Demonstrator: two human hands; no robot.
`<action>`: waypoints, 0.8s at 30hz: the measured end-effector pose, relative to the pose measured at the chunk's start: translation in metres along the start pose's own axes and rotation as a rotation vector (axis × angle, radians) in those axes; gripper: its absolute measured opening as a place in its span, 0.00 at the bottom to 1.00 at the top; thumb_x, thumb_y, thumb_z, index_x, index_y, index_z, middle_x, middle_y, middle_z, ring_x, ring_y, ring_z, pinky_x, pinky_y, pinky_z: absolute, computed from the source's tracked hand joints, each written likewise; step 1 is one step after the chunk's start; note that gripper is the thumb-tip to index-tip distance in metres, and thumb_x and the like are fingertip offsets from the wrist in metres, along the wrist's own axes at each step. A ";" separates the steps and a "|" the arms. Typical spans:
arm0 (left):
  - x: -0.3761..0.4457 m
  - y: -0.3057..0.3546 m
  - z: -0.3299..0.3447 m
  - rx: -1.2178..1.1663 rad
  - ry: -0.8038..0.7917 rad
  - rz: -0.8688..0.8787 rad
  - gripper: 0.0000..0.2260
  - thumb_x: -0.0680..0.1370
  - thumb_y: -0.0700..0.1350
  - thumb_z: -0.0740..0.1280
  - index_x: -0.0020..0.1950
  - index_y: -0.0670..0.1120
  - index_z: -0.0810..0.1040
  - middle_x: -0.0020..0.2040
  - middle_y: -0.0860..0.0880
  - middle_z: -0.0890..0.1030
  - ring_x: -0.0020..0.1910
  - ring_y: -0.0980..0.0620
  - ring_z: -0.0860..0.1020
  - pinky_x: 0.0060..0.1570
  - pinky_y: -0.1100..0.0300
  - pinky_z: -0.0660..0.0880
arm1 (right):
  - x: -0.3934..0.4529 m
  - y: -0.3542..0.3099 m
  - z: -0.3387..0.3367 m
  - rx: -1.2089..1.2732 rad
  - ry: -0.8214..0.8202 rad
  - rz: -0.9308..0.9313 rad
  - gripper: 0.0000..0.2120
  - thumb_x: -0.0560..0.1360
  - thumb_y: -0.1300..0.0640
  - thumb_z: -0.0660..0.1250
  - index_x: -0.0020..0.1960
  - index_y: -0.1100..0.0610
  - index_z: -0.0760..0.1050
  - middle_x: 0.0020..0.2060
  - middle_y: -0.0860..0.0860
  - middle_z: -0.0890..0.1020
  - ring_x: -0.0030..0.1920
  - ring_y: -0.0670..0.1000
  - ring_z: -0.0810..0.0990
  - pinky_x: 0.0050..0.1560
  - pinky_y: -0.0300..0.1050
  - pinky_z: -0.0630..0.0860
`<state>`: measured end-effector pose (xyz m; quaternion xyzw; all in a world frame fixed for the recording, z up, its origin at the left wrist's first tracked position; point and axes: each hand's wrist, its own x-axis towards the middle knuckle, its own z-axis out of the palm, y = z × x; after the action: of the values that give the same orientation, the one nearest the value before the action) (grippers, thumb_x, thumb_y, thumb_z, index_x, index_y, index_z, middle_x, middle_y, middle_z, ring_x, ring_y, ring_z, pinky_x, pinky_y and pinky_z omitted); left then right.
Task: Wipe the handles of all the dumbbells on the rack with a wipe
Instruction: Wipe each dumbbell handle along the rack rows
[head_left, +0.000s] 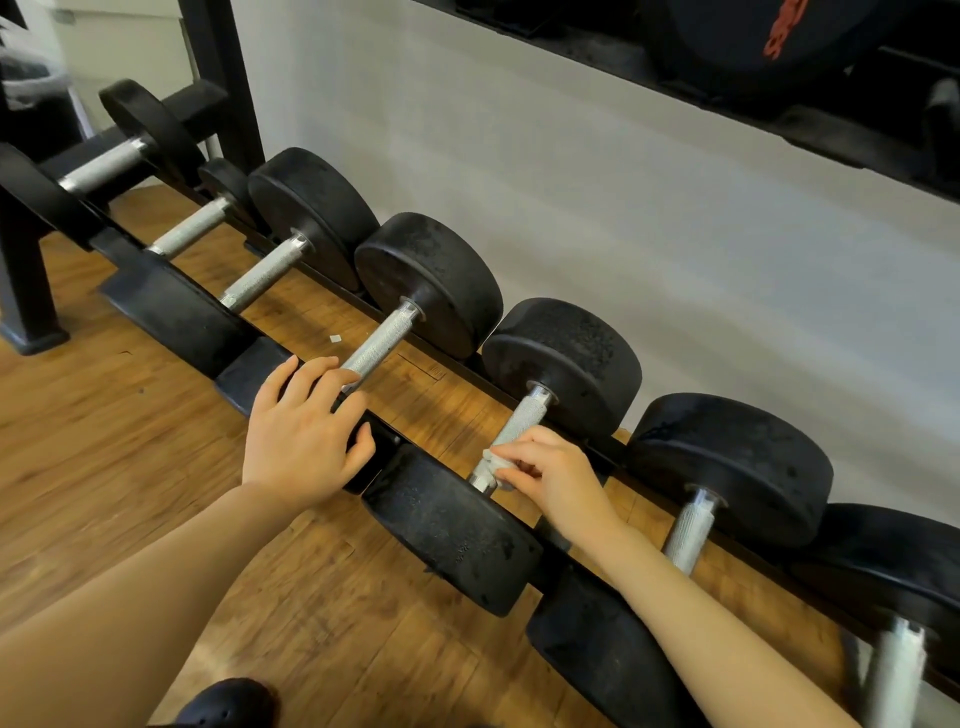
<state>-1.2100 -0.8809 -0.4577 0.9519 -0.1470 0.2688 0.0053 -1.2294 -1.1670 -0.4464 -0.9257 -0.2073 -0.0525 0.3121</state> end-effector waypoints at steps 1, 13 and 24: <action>0.000 0.000 0.000 0.002 -0.003 0.001 0.17 0.77 0.52 0.59 0.51 0.45 0.84 0.57 0.44 0.82 0.64 0.41 0.74 0.69 0.42 0.62 | 0.000 0.000 0.001 -0.006 -0.018 -0.014 0.13 0.75 0.59 0.69 0.59 0.56 0.80 0.45 0.46 0.76 0.46 0.43 0.76 0.49 0.31 0.73; 0.000 0.001 -0.002 -0.003 -0.010 -0.004 0.17 0.77 0.52 0.59 0.52 0.45 0.84 0.57 0.43 0.82 0.64 0.41 0.74 0.69 0.42 0.62 | 0.001 -0.002 0.007 -0.057 -0.040 -0.047 0.17 0.75 0.60 0.70 0.63 0.56 0.77 0.51 0.46 0.76 0.51 0.44 0.76 0.55 0.42 0.76; -0.001 0.000 0.000 -0.010 0.032 -0.001 0.16 0.77 0.51 0.58 0.51 0.46 0.84 0.56 0.45 0.82 0.64 0.41 0.74 0.68 0.43 0.63 | 0.007 -0.005 0.013 -0.247 0.034 -0.220 0.09 0.76 0.57 0.67 0.52 0.59 0.82 0.50 0.50 0.80 0.54 0.49 0.73 0.52 0.45 0.76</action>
<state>-1.2105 -0.8810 -0.4581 0.9476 -0.1476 0.2832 0.0124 -1.2254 -1.1533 -0.4527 -0.9278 -0.2939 -0.1270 0.1916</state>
